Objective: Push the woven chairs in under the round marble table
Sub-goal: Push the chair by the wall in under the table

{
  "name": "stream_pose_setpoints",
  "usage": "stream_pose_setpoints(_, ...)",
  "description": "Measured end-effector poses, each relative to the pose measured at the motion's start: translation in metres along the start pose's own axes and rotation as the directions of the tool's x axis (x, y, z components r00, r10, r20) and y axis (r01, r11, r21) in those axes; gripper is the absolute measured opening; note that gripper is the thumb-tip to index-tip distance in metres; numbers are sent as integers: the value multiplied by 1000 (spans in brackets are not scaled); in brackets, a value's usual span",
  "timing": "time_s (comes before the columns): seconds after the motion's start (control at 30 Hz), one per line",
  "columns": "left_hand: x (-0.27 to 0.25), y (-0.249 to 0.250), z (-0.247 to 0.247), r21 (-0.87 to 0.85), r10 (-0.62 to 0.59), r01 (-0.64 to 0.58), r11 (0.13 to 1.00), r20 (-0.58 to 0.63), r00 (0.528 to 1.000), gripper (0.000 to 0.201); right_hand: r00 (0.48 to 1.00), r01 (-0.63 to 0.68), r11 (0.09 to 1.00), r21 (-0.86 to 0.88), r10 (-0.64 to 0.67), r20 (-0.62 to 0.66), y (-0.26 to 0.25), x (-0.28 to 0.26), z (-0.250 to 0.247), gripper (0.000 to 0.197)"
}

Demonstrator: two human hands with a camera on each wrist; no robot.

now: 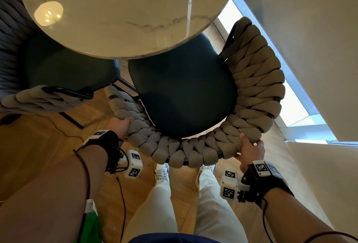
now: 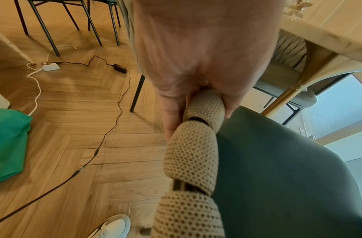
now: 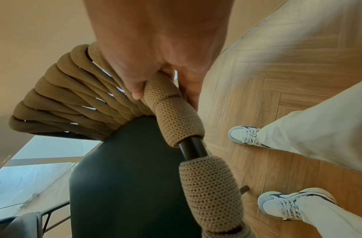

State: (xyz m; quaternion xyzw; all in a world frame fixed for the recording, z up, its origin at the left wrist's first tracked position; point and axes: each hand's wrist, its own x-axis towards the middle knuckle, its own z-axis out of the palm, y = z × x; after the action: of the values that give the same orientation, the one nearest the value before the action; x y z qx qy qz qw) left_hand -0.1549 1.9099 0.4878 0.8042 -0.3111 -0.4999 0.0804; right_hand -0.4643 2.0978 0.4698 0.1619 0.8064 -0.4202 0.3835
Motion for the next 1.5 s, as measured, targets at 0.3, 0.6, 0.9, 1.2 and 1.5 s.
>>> stream_pose_setpoints(0.3,2,-3,-2,0,15,-15,1000,29,999,41,1000,8,1000,-6,-8,-13,-2,-3,0,50)
stream_pose_setpoints(0.6,-1,-2,-2,-18,-6,8,1000,80,997,46,999,12,1000,4,-12,-41,-4,-1,-3,51)
stream_pose_setpoints(0.9,-1,1,2,23,23,-26,999,92,996,23,999,20,1000,18,-19,-47,-9,2,-4,50)
stream_pose_setpoints(1.2,-1,2,5,10,19,-20,1000,92,996,43,1000,6,1000,6,-6,-19,-15,1,-7,48)
stream_pose_setpoints(1.5,-3,-20,-32,-87,110,-93,992,212,971,44,997,49,993,-103,-56,-62,-13,-1,-6,64)
